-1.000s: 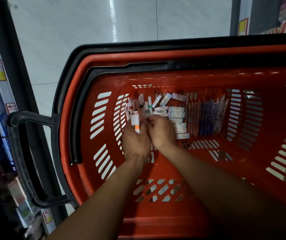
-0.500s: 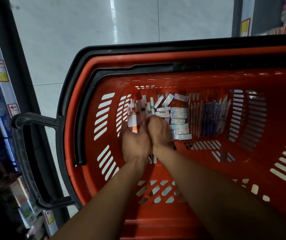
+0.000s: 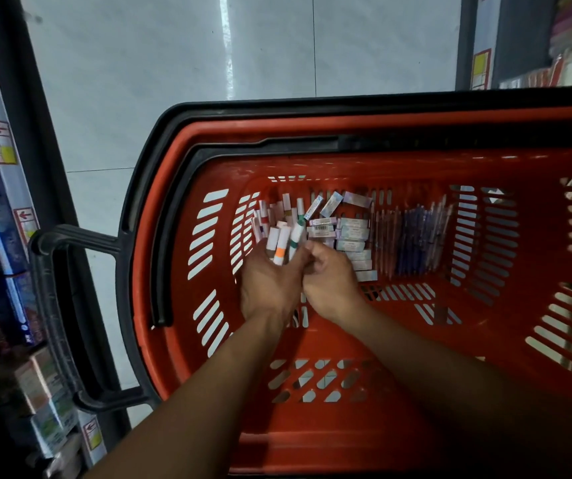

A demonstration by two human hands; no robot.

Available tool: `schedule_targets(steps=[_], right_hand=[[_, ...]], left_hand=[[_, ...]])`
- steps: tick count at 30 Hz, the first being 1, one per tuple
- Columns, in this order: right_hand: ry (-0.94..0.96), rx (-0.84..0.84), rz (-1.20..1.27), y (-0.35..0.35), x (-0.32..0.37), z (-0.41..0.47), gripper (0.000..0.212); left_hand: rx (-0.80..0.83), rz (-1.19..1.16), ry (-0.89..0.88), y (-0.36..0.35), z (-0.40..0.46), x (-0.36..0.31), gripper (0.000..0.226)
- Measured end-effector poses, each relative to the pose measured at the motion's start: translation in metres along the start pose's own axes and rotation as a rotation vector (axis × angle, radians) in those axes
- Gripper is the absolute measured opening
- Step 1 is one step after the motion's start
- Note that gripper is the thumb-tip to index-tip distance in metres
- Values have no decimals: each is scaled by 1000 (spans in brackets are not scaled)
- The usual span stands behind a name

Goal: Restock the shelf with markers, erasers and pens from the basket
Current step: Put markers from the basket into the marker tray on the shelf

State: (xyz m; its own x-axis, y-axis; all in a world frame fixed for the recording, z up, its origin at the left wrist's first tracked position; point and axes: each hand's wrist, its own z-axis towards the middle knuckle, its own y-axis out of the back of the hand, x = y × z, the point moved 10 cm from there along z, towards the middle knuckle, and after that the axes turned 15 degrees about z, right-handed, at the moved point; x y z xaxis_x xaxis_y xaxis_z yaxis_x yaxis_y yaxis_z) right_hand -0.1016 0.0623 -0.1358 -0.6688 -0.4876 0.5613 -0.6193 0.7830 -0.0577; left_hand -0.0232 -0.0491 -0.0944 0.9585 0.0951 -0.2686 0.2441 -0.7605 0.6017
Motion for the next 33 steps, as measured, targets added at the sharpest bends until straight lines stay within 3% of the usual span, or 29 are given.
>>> schedule_targets(steps=[5,10,15,18,24,33], right_hand=[[34,150,-85,2,14,-3,24],[-35,-71,-198,19,5,10,17],[-1,-182,-406,19,7,18,28],[6,-221,-518,14,13,24,25],[-55,-342,-788,8,13,34,26],[-67,-501,-845,7,14,38,27]], left_hand=[[16,-57,53,-2,6,10,16],[61,-79,-15,-14,3,3,18],[-17,-109,58,-6,5,12,8],[-29,-122,80,-4,4,11,21],[-59,-135,54,-1,6,7,14],[-48,-218,157,-4,7,18,21]])
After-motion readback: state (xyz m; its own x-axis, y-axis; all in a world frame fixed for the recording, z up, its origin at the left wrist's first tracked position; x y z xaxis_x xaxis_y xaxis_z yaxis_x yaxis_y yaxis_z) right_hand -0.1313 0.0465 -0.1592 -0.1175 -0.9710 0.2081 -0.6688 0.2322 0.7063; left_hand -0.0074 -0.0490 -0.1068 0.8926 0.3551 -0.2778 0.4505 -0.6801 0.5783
